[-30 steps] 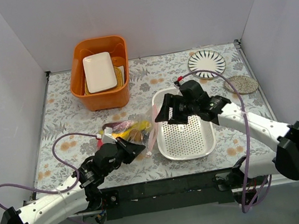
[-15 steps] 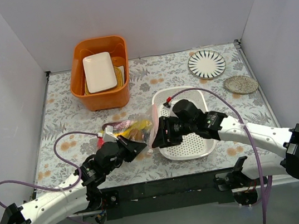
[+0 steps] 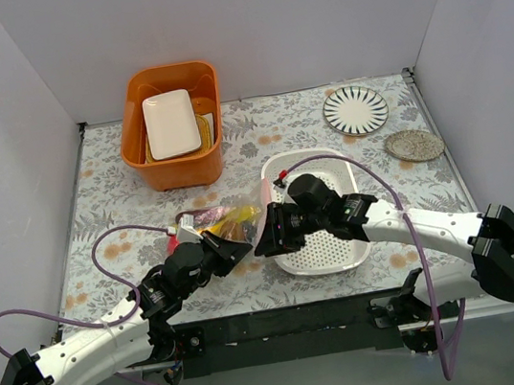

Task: Place the food in the zip-top bag and seal the zipper
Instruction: Zip the zipper food storage bag at the center of the board.

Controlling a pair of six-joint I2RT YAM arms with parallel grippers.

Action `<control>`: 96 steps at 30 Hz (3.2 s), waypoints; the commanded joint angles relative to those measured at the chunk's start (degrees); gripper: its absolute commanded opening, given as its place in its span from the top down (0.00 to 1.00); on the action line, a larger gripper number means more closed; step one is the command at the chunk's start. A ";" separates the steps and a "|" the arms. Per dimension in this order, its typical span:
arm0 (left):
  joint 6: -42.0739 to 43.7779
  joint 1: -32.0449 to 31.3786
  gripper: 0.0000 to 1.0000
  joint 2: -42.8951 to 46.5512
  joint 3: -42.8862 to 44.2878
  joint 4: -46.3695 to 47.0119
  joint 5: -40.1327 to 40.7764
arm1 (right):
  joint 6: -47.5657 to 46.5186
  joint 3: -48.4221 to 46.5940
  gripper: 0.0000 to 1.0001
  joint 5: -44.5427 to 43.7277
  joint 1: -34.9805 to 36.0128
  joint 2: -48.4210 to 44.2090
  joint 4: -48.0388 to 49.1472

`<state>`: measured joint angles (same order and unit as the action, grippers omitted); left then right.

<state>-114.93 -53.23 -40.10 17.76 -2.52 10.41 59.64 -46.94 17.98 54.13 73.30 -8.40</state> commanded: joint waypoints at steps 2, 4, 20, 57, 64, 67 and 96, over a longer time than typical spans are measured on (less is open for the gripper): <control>-15.58 0.06 1.00 0.02 2.37 0.86 1.01 | 0.48 -0.43 0.59 1.27 0.45 2.55 3.66; -15.58 0.15 1.00 0.19 2.37 0.77 1.01 | 0.48 -0.52 0.60 1.53 0.36 2.82 3.48; -16.02 0.06 1.00 0.11 2.11 0.86 1.10 | 0.83 0.18 0.78 2.68 0.45 2.73 4.88; -16.02 0.15 1.00 -0.33 2.19 1.03 1.10 | 1.45 0.62 0.73 2.77 0.80 2.29 4.54; -16.20 0.06 1.00 0.54 2.02 0.33 1.27 | 1.18 0.62 0.84 2.24 0.80 2.20 4.80; -16.37 0.15 1.00 0.81 1.93 0.15 1.01 | 1.18 0.71 0.85 1.80 0.72 2.11 4.98; -19.71 -0.03 0.71 1.42 -3.78 5.16 -5.84 | 5.84 5.72 0.86 -2.77 0.72 -2.11 13.24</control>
<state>-114.91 -53.19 -39.18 15.09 -0.19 5.87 64.75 -41.43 16.51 54.57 73.06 1.08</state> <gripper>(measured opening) 0.292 0.186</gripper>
